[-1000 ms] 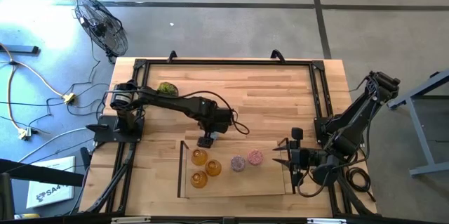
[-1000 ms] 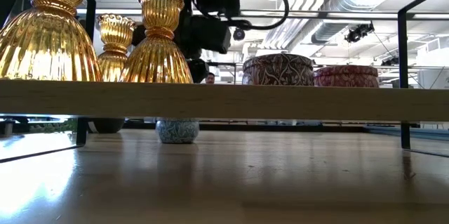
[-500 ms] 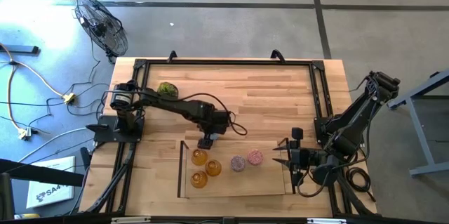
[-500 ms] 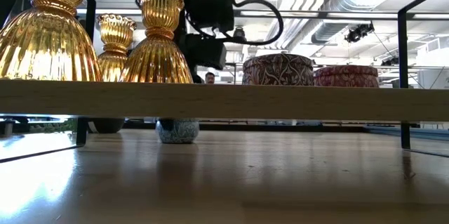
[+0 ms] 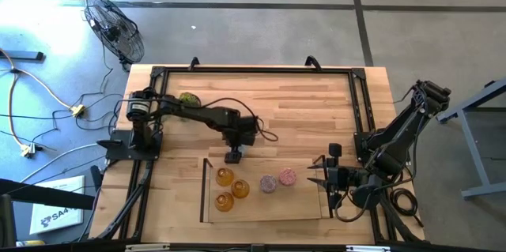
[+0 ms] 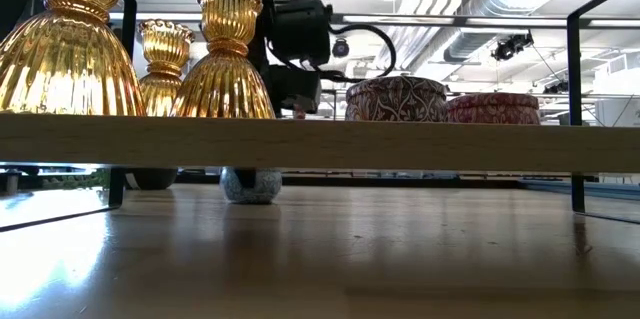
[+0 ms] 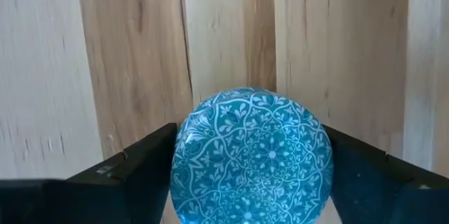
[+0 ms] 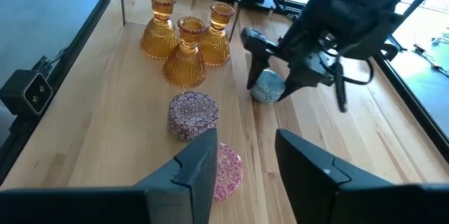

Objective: Pick & Place candle stick holders
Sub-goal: Put the light blue scented candle on the shelf

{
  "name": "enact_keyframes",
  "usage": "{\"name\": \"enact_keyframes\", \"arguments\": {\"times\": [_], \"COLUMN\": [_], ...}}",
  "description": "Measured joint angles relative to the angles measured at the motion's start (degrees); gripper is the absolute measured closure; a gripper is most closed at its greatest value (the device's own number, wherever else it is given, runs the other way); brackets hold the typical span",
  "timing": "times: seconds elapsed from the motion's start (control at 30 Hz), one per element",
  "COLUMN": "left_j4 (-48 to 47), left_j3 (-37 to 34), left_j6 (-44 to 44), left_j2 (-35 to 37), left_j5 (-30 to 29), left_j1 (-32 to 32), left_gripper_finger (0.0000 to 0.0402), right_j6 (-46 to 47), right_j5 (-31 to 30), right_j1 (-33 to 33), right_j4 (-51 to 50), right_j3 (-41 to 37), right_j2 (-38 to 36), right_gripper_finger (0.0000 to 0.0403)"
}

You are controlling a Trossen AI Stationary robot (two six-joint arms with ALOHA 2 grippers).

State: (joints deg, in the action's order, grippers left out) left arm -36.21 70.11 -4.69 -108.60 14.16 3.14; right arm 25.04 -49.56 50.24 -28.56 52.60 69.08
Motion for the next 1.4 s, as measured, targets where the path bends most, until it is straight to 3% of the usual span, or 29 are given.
{"name": "enact_keyframes", "arguments": {"times": [0.27,0.5,0.67,0.93,1.13,1.4], "left_j4": [1.44,-8.38,-19.2,-33.91,-32.9,-22.87], "left_j3": [0.15,5.63,14.32,34.1,45.17,46.03], "left_j6": [-2.82,-4.57,-7.14,-9.88,-10.3,-10.51], "left_j2": [-0.17,-0.28,-0.28,-0.28,-0.2,-1.94], "left_j5": [0.31,-0.64,-2.47,0.04,2.78,3.2], "left_j1": [0.58,0.16,-0.72,-1.57,-5.1,-14.33], "left_gripper_finger": [0.0108,0.0108,0.0108,0.0108,0.0109,0.0109], "right_j6": [0.0,-1.17,-3.18,0.35,3.01,4.3], "right_j5": [-0.02,-2.42,-7.06,-12.92,-17.95,-23.08], "right_j1": [-0.01,0.03,1.9,6.73,10.28,12.53], "right_j4": [-0.02,-0.02,-0.19,-4.14,-6.69,-6.49], "right_j3": [0.0,0.0,0.0,0.0,0.0,0.0], "right_j2": [0.0,0.0,0.0,-0.02,-0.04,-0.17], "right_gripper_finger": [0.0263,0.0263,0.0263,0.0263,0.0263,0.0263]}}
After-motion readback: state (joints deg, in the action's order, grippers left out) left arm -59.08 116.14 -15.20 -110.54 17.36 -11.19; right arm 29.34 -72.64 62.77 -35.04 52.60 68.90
